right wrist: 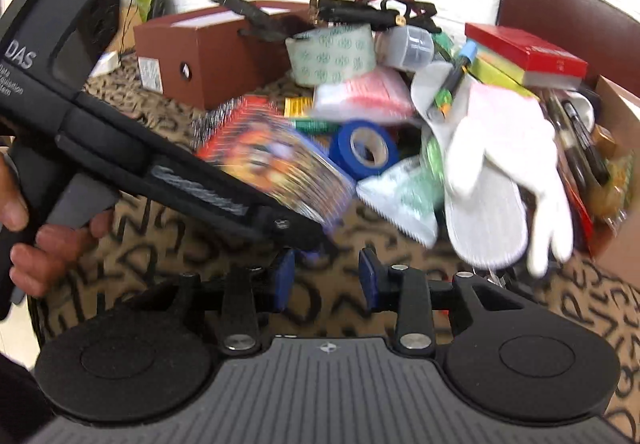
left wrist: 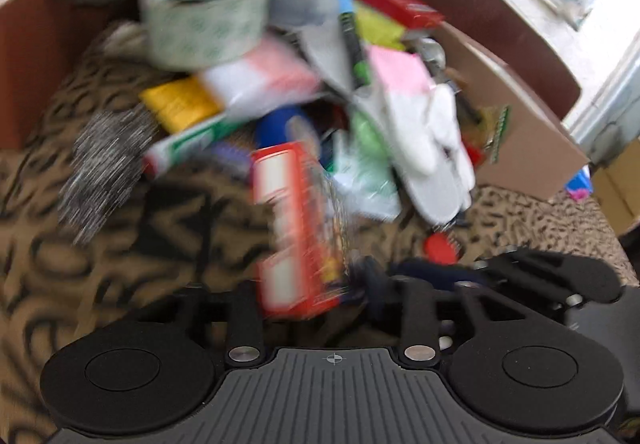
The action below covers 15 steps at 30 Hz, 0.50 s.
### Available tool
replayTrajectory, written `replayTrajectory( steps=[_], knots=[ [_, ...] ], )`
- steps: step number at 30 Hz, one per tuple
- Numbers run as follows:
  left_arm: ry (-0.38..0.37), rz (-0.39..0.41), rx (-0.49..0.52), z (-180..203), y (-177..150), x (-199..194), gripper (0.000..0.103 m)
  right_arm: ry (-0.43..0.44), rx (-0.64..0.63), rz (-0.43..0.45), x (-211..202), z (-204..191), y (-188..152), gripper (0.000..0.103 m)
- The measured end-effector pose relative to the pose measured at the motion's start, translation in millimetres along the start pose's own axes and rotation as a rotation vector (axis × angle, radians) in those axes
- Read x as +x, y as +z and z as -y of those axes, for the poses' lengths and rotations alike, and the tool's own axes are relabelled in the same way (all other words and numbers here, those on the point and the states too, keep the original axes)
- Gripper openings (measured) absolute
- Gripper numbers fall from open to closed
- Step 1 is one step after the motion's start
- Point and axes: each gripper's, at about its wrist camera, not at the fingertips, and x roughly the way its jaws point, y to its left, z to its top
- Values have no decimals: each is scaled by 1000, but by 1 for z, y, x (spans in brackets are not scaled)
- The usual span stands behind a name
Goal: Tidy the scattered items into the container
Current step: 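Grasp the red playing-card box with the left gripper, then lift the red card box off the cloth with the left gripper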
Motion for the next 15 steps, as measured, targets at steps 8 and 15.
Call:
replayTrajectory(
  steps=[8, 15],
  knots=[
    [62, 11, -23, -9, -9, -26, 89, 30, -37, 0, 0, -10, -8, 57],
    [30, -58, 7, -19, -18, -49, 92, 51, -72, 3, 4, -15, -4, 61]
  ],
)
